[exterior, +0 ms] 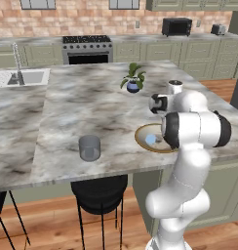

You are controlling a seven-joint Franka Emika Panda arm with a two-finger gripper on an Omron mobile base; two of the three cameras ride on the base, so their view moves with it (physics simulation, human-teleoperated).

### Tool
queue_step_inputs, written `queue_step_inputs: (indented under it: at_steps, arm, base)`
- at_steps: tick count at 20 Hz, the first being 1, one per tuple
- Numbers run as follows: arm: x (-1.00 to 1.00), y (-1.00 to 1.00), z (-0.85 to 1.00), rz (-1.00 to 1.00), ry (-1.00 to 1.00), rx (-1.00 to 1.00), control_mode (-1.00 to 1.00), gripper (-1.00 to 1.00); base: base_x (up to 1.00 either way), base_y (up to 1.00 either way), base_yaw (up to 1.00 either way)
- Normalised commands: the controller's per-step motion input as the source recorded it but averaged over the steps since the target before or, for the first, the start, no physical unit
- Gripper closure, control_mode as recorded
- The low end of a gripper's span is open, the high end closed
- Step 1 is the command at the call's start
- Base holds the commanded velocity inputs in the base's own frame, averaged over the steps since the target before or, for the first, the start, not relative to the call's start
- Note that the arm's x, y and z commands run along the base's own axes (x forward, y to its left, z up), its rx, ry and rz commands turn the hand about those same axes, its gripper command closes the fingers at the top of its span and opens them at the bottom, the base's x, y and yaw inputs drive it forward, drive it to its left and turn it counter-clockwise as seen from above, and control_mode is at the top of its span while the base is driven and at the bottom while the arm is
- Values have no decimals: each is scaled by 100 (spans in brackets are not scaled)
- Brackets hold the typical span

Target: There are four ice cubes in the ice bowl. Place two ice cubes in each glass of water.

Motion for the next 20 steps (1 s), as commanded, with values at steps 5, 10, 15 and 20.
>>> queue_step_inputs:
  at_steps: [5,10,15,20]
  arm:
    - [-52,77,73,0,-4,0,-100,100]
    - [-40,80,58,4,0,0,-100,100]
    - [-37,72,41,13,0,0,-100,100]
    - [-33,55,39,16,0,5,-100,100]
  base:
    - [0,0,0]
    - [0,0,0]
    - [0,0,0]
    - [0,0,0]
